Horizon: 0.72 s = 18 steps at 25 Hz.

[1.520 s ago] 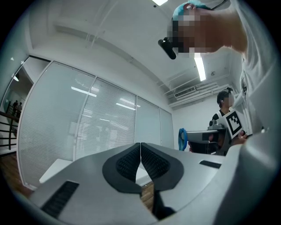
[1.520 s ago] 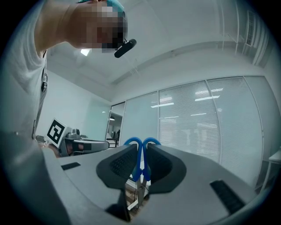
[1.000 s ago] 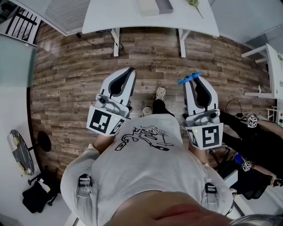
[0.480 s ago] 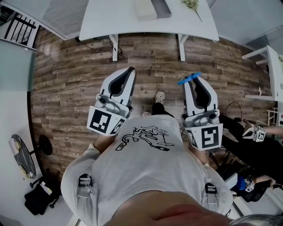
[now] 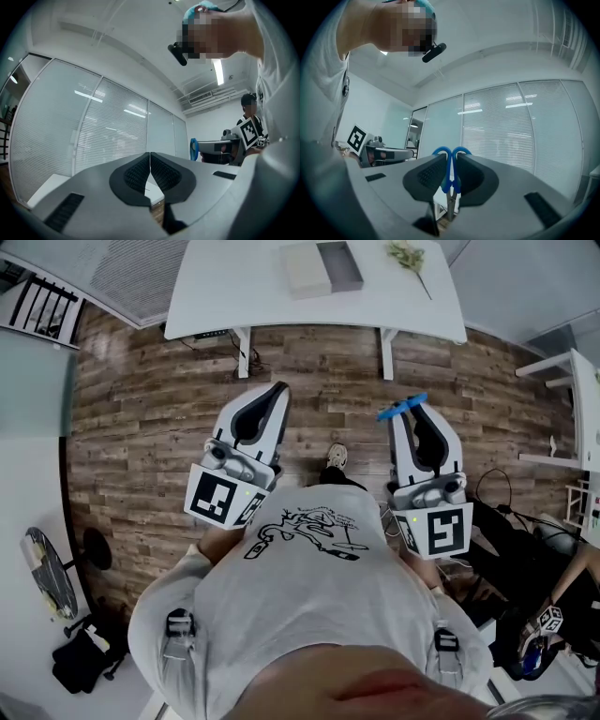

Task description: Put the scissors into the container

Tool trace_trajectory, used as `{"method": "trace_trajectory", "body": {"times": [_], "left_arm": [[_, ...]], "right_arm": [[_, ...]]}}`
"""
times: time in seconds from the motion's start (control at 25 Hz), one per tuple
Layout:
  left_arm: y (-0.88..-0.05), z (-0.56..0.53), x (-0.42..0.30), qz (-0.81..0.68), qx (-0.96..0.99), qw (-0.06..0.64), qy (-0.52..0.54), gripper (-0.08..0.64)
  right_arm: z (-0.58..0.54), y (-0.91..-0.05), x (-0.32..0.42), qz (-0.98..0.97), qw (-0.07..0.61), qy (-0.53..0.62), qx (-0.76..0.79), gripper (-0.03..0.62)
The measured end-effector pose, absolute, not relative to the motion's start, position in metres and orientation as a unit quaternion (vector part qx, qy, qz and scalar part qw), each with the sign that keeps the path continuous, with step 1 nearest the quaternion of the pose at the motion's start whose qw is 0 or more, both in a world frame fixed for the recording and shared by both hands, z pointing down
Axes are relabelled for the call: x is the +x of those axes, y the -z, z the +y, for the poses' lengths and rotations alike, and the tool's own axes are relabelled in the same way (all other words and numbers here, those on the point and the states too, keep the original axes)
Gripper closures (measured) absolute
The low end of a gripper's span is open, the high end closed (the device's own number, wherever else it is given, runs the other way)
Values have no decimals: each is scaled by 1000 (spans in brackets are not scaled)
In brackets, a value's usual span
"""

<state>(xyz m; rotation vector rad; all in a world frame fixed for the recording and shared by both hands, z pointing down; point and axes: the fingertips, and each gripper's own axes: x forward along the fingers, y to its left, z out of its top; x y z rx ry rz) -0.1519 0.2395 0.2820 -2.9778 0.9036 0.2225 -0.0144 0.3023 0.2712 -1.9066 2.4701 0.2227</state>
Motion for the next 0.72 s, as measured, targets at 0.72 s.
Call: {"method": "trace_trajectory", "body": {"times": [0.72], "left_arm": [[-276, 163, -71, 302, -951, 13, -65, 540]], "right_arm": [[224, -266, 68, 797, 10, -70, -600, 512]]}}
